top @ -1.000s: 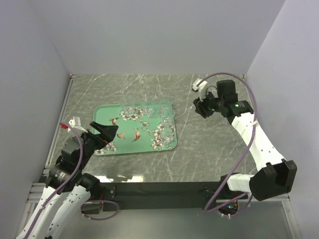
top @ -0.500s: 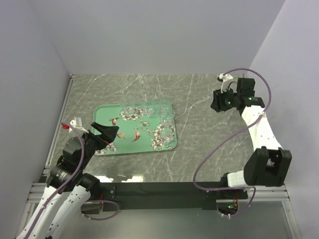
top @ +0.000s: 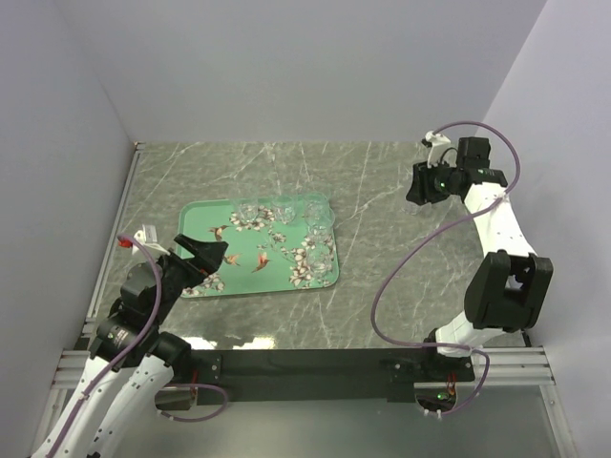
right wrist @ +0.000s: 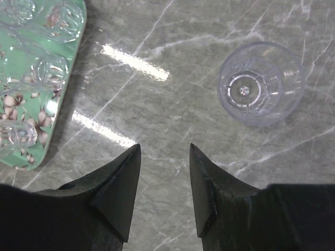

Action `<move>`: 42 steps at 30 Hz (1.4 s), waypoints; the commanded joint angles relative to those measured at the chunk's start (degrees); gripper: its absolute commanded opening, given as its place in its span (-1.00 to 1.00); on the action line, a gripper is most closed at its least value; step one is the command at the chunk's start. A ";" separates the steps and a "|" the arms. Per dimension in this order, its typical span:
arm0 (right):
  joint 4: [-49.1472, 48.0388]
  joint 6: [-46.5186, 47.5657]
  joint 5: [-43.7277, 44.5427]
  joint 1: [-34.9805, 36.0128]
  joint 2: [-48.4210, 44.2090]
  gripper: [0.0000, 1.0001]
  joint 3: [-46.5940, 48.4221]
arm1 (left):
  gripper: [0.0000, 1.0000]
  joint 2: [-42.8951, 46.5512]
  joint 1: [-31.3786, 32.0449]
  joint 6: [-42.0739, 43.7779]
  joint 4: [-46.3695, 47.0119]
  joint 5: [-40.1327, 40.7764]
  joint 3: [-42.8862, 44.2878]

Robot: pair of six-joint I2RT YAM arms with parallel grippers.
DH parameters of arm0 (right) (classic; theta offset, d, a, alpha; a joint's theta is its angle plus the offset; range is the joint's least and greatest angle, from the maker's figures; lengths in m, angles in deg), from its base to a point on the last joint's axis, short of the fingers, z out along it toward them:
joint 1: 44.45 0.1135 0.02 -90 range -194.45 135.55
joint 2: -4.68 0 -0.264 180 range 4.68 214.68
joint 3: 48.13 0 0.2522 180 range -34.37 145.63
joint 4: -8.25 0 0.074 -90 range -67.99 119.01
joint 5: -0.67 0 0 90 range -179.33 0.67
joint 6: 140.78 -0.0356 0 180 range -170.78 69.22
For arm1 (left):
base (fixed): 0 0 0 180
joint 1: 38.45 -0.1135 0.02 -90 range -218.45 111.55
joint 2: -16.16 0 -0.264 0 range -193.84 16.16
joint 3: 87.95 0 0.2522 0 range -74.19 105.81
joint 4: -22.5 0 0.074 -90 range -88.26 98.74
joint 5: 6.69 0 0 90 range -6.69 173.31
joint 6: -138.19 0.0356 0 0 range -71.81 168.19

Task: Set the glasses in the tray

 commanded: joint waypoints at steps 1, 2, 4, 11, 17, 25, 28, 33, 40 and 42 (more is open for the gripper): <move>0.43 -0.49 0.66 -0.53 0.63 -0.01 3.29 | 0.99 0.01 -0.14 -0.34 3.30 -0.57 -1.02; 0.34 -0.67 0.84 -0.80 1.16 -0.02 3.56 | 0.99 -0.08 -0.23 -0.34 3.48 -0.66 -1.11; 0.42 -0.85 1.80 -0.71 2.21 -0.02 4.17 | 0.99 -0.78 -0.14 -0.17 3.74 -0.75 -0.94; -0.80 -6.02 9.61 -0.97 6.87 -0.07 8.65 | 0.99 -1.93 -0.14 0.36 4.18 -0.93 -0.23; -2.04 -11.04 18.23 -1.76 11.53 -0.09 12.17 | 0.99 -1.49 -0.23 0.19 3.92 -0.75 -0.23; -0.19 -12.01 20.09 -2.38 19.52 -0.11 17.97 | 0.99 -1.58 -0.14 0.45 3.31 -0.75 0.12; 1.30 -12.27 20.00 -2.38 22.51 -0.15 22.18 | 0.99 -1.23 -0.14 0.27 2.96 -0.66 0.30; 3.15 -12.62 20.70 -2.47 25.86 -0.22 25.27 | 0.99 -0.61 -0.14 -0.17 2.43 -0.49 0.38; 2.36 -12.10 21.67 -2.56 27.00 -0.29 23.34 | 0.99 -0.43 -0.14 -0.17 2.08 -0.31 0.47; 2.10 -12.01 22.02 -2.56 27.00 -0.29 22.81 | 0.99 -0.52 -0.23 -0.08 2.42 -0.49 0.47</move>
